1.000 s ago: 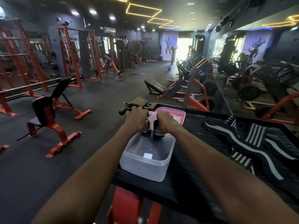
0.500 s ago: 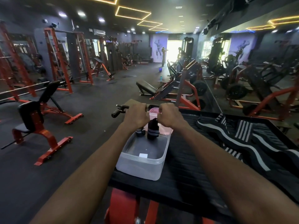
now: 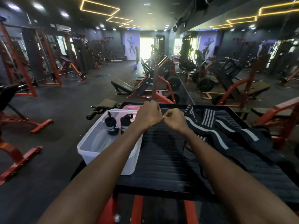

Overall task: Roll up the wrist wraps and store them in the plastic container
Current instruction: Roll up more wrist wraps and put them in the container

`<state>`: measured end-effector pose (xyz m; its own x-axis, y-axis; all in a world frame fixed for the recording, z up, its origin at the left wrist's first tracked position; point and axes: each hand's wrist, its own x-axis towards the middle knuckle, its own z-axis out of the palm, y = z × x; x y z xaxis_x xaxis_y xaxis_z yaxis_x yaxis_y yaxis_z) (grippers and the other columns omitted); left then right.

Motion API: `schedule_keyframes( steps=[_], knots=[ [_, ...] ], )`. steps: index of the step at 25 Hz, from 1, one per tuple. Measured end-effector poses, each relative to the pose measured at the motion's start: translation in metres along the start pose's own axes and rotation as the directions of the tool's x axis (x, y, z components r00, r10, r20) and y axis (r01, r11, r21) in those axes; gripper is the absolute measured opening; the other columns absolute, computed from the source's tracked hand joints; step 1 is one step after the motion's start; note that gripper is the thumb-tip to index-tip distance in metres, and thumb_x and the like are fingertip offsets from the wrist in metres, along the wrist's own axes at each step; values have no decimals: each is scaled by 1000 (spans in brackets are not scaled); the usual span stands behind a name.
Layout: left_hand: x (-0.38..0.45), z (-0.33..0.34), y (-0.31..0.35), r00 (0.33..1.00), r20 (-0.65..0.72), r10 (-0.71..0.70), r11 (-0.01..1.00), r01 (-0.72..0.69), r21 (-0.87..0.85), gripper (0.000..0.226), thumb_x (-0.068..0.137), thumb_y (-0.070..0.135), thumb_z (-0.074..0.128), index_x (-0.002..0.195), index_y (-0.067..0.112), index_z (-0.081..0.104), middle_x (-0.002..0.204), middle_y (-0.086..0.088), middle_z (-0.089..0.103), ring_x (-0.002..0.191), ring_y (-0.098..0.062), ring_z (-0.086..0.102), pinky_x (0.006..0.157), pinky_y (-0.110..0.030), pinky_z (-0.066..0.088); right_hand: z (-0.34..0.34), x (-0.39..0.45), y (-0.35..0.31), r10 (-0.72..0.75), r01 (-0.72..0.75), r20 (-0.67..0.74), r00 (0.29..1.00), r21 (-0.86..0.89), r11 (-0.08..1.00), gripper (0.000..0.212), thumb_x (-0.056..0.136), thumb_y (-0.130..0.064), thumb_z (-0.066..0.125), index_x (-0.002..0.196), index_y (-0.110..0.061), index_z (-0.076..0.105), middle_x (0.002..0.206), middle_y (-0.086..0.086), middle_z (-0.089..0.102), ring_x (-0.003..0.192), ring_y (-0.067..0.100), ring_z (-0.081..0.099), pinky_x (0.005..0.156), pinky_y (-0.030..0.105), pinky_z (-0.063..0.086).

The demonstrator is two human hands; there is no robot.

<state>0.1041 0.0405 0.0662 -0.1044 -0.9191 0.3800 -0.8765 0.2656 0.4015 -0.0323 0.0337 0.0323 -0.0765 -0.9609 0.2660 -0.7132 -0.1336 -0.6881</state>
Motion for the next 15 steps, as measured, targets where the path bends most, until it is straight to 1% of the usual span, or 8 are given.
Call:
schedule_keyframes(
  steps=[3, 7, 9, 11, 12, 13, 15],
  knots=[
    [2, 19, 18, 998, 55, -7, 1000, 8, -8, 22, 83, 20, 52, 81, 13, 73, 87, -10, 73, 82, -32, 68, 76, -45, 58, -13, -4, 23, 49, -49, -10, 999, -3, 999, 19, 82, -19, 63, 65, -17, 70, 73, -1, 69, 81, 20, 66, 70, 28, 45],
    [3, 47, 44, 993, 109, -36, 999, 40, -28, 19, 84, 18, 54, 83, 11, 72, 90, -14, 73, 87, -34, 68, 80, -43, 58, -32, -3, 54, 93, -94, -18, 996, -40, 995, 21, 80, -22, 58, 63, -17, 68, 76, 4, 71, 84, 27, 67, 79, 37, 55],
    [4, 62, 54, 988, 144, -56, 997, 63, -45, 21, 85, 18, 54, 85, 10, 74, 93, -14, 74, 89, -33, 69, 81, -40, 57, -43, -1, 69, 108, -111, -41, 993, -87, 990, 20, 81, -20, 57, 65, -15, 68, 76, 8, 70, 82, 30, 67, 75, 38, 55],
    [4, 78, 60, 982, 177, -67, 994, 81, -73, 22, 84, 19, 54, 83, 12, 75, 93, -12, 75, 90, -31, 70, 80, -39, 57, -53, -1, 82, 112, -122, -64, 992, -183, 976, 15, 79, -18, 55, 69, -15, 66, 81, 8, 69, 87, 32, 66, 73, 37, 52],
    [4, 86, 64, 978, 193, -78, 992, 96, -85, 22, 83, 19, 54, 81, 11, 74, 92, -11, 75, 90, -30, 70, 80, -39, 58, -58, 0, 90, 103, -118, -72, 992, -254, 960, 11, 77, -18, 55, 72, -16, 65, 86, 9, 68, 92, 34, 65, 77, 38, 51],
    [3, 94, 69, 974, 208, -86, 990, 107, -90, 22, 83, 19, 53, 80, 10, 74, 91, -11, 75, 89, -30, 70, 79, -39, 58, -64, 0, 97, 109, -127, -71, 991, -332, 935, 10, 76, -20, 55, 77, -16, 64, 93, 9, 68, 100, 36, 62, 84, 42, 48],
    [0, 111, 77, 962, 254, -99, 986, 129, -104, 21, 85, 19, 54, 79, 9, 72, 86, -9, 74, 85, -29, 69, 74, -36, 56, -74, 3, 114, 191, -188, -38, 981, -439, 879, 23, 77, -29, 56, 94, -15, 62, 114, 13, 63, 118, 41, 53, 101, 53, 39]
  ],
)
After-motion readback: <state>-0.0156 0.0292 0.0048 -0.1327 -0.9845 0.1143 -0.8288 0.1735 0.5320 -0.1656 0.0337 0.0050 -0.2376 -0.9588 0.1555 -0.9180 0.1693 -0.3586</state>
